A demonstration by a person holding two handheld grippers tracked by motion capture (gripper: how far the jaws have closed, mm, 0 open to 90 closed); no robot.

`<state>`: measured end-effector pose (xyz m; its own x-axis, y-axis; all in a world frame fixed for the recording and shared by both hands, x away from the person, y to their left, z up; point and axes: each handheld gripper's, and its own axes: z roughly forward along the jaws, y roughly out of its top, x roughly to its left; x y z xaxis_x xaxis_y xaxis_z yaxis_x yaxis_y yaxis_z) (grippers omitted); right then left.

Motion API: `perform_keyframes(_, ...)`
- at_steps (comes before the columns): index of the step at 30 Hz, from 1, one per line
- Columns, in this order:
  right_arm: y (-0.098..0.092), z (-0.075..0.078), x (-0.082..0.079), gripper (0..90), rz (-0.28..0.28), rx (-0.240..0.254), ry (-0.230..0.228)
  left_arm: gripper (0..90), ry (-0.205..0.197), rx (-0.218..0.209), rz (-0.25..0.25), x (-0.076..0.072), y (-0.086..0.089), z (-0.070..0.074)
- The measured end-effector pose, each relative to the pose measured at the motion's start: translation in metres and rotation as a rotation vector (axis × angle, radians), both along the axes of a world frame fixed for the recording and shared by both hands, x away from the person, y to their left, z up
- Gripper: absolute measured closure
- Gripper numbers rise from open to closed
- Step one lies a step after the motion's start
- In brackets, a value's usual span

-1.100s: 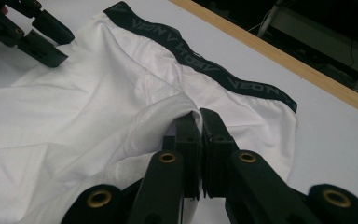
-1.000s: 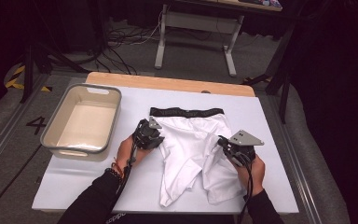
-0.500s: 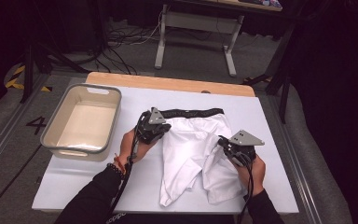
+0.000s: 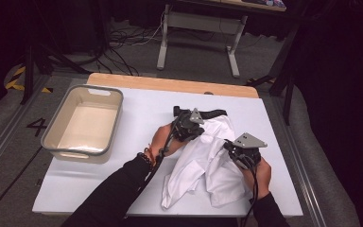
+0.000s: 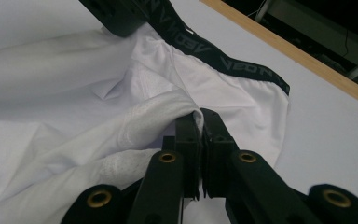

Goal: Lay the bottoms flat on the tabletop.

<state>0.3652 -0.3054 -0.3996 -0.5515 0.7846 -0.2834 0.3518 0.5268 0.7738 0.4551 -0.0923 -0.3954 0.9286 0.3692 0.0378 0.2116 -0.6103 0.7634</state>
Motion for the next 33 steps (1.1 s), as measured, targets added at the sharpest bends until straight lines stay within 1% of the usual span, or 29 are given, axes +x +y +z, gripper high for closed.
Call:
perform_keyframes(2,-0.002,-0.001,0.000,86.9,-0.006,-0.001,0.005,88.1,-0.001,0.012,0.000,0.002,-0.008,-0.005)
perform_keyframes(3,-0.003,-0.001,0.000,87.0,-0.006,-0.001,0.008,87.9,0.009,0.019,0.003,0.004,-0.012,-0.009)
perform_keyframes(4,-0.004,-0.002,-0.001,87.0,-0.007,-0.004,0.012,87.7,0.008,0.018,0.000,0.005,-0.014,-0.011)
perform_keyframes(5,-0.004,-0.002,-0.001,87.0,-0.008,-0.007,0.014,87.2,0.019,0.022,0.010,0.007,-0.016,-0.014)
perform_keyframes(6,-0.005,-0.003,-0.001,87.0,-0.009,-0.012,0.018,83.6,0.019,0.010,0.016,0.008,-0.016,-0.016)
perform_keyframes(7,-0.006,-0.004,0.000,87.0,-0.009,-0.012,0.021,83.4,0.027,-0.007,0.012,0.010,-0.016,-0.017)
perform_keyframes(9,-0.007,-0.005,0.000,87.0,-0.012,-0.018,0.028,80.0,0.022,-0.016,0.027,0.011,-0.014,-0.016)
perform_keyframes(11,-0.008,-0.007,0.000,87.0,-0.015,-0.019,0.036,76.8,0.024,-0.027,0.023,0.010,-0.012,-0.014)
perform_keyframes(12,-0.009,-0.007,0.000,87.0,-0.016,-0.020,0.038,73.8,0.013,-0.037,0.026,0.010,-0.011,-0.012)
perform_keyframes(14,-0.010,-0.008,0.000,86.9,-0.014,-0.023,0.043,71.8,0.007,-0.045,0.027,0.009,-0.006,-0.008)
perform_keyframes(15,-0.010,-0.008,-0.001,86.9,-0.014,-0.023,0.042,69.7,0.005,-0.057,0.031,0.008,-0.002,-0.005)
perform_keyframes(16,-0.010,-0.008,-0.001,86.9,-0.014,-0.027,0.043,67.2,0.000,-0.063,0.039,0.006,0.002,-0.002)
perform_keyframes(17,-0.010,-0.009,-0.001,86.8,-0.014,-0.029,0.044,66.9,-0.009,-0.067,0.039,0.004,0.006,0.000)
perform_keyframes(18,-0.010,-0.009,-0.001,86.5,-0.014,-0.027,0.046,66.8,-0.024,-0.061,0.038,0.000,0.010,0.003)
perform_keyframes(20,-0.009,-0.009,-0.001,85.2,-0.017,-0.029,0.046,64.9,-0.064,-0.056,0.038,-0.008,0.020,0.009)
perform_keyframes(22,-0.009,-0.009,-0.001,84.1,-0.017,-0.028,0.042,63.8,-0.100,-0.068,0.037,-0.019,0.032,0.015)
perform_keyframes(24,-0.009,-0.008,-0.001,81.6,-0.018,-0.032,0.040,60.7,-0.144,-0.076,0.030,-0.030,0.046,0.020)
perform_keyframes(25,-0.009,-0.007,-0.002,78.2,-0.019,-0.028,0.038,60.8,-0.149,-0.095,0.022,-0.036,0.055,0.022)
perform_keyframes(26,-0.009,-0.006,-0.003,77.6,-0.021,-0.023,0.037,60.7,-0.155,-0.109,0.021,-0.043,0.063,0.024)
perform_keyframes(27,-0.009,-0.005,-0.003,76.7,-0.016,-0.018,0.033,60.5,-0.169,-0.118,0.026,-0.050,0.074,0.025)
perform_keyframes(28,-0.009,-0.004,-0.003,74.3,-0.013,-0.011,0.032,60.0,-0.172,-0.129,0.026,-0.056,0.082,0.027)
perform_keyframes(30,-0.009,-0.002,-0.004,68.6,-0.016,-0.007,0.025,59.5,-0.192,-0.142,0.040,-0.067,0.098,0.027)
perform_keyframes(31,-0.009,-0.001,-0.005,66.8,-0.019,-0.002,0.022,59.1,-0.203,-0.140,0.041,-0.074,0.107,0.027)
perform_keyframes(32,-0.009,0.000,-0.006,63.7,-0.019,0.002,0.018,59.2,-0.208,-0.143,0.042,-0.080,0.115,0.025)
perform_keyframes(33,-0.009,0.001,-0.007,61.3,-0.018,0.004,0.012,59.2,-0.204,-0.149,0.044,-0.086,0.123,0.021)
